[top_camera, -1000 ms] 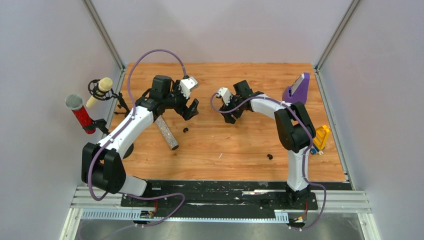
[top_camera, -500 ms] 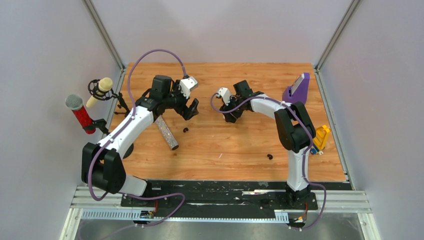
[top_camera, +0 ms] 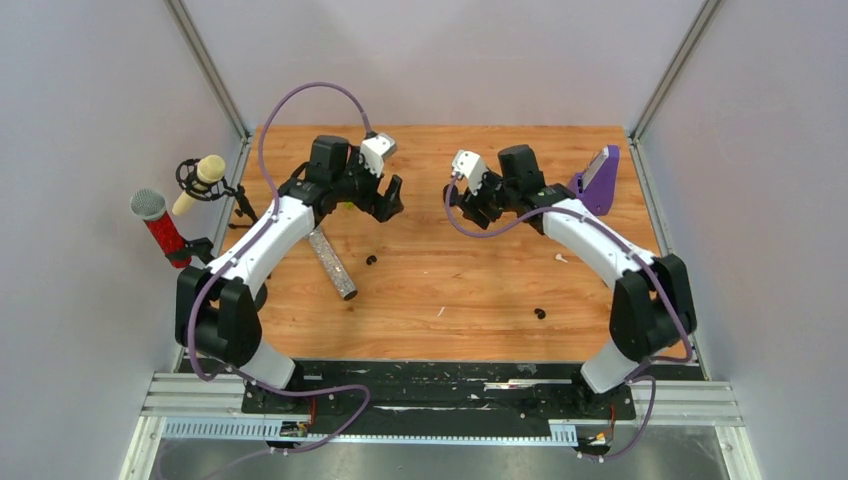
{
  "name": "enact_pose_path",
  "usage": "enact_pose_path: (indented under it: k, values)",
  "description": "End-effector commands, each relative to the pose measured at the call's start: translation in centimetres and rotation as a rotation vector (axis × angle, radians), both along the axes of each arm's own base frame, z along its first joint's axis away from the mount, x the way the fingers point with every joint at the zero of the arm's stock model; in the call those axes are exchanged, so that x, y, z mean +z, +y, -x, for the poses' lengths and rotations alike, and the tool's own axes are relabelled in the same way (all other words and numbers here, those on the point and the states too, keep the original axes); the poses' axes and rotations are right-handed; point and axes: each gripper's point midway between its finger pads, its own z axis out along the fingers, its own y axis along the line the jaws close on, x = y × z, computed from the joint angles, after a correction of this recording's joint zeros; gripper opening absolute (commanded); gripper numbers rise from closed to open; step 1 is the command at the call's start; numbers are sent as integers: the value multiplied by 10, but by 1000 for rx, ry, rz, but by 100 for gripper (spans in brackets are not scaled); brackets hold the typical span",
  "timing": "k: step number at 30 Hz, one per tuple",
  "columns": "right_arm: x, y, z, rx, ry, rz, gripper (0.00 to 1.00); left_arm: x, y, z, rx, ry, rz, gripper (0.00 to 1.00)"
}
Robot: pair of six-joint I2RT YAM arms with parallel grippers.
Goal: Insert the wireless bluetooth earbuds into the charging case
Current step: Pick up the charging case at the center of the board, then open the charging case.
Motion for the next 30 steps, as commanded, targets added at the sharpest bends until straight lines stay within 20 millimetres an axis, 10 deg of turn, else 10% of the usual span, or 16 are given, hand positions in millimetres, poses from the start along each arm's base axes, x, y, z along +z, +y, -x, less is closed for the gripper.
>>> enact_pose_path:
  k: [1, 13, 30]
  values:
    - [47, -6, 11, 18, -152, -48, 44, 46, -32, -2, -98, -12, 152, 100]
    - [114, -5, 68, 43, -362, -155, 42, 119, -103, 35, -458, 340, 658, 100]
    - [114, 5, 85, 80, -423, -190, 37, 99, -131, 55, -435, 427, 727, 100]
